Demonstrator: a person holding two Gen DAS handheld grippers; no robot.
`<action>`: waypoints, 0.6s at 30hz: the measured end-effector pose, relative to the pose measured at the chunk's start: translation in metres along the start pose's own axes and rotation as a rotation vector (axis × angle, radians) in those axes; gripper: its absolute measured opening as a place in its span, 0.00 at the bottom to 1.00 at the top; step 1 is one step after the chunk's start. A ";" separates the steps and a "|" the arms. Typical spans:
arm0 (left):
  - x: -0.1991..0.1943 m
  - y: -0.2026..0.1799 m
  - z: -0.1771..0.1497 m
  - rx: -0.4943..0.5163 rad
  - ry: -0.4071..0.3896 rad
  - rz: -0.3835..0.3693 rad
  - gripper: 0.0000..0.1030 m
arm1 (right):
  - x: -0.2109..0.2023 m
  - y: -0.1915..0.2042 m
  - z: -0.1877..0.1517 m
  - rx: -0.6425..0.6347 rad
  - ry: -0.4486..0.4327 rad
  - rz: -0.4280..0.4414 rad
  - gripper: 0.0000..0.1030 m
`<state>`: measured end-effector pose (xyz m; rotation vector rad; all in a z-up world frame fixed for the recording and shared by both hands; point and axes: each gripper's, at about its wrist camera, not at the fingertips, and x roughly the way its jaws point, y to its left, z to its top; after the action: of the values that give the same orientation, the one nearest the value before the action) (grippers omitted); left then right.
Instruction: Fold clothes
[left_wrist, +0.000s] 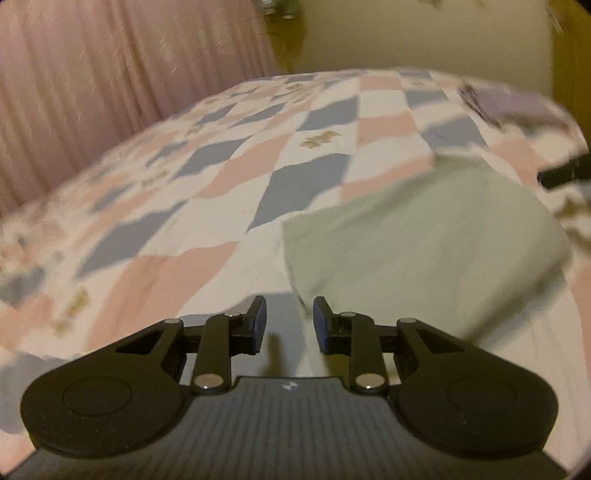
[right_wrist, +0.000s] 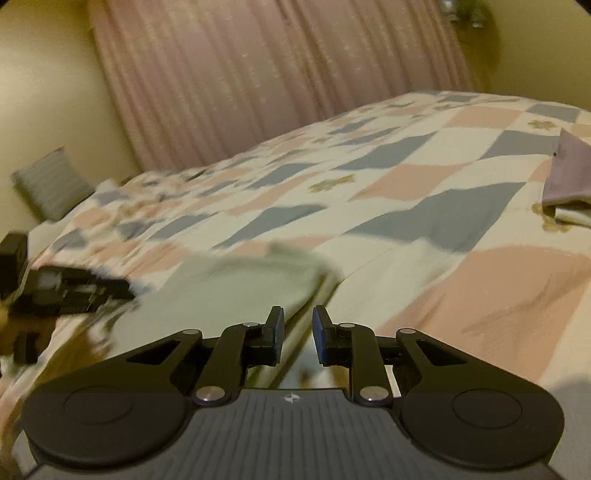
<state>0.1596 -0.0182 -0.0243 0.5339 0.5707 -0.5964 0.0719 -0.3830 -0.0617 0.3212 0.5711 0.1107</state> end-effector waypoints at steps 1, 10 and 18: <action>-0.007 -0.009 0.000 0.045 0.004 0.018 0.24 | -0.005 0.012 -0.005 -0.067 0.015 -0.003 0.25; -0.041 -0.081 0.004 0.197 -0.041 -0.031 0.26 | -0.013 0.039 -0.036 -0.082 0.074 0.071 0.29; -0.007 -0.117 0.033 0.226 -0.014 -0.182 0.27 | 0.015 -0.016 -0.028 0.261 0.051 0.252 0.35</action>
<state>0.0903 -0.1183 -0.0304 0.6947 0.5448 -0.8436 0.0689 -0.3882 -0.0969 0.6452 0.5950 0.2893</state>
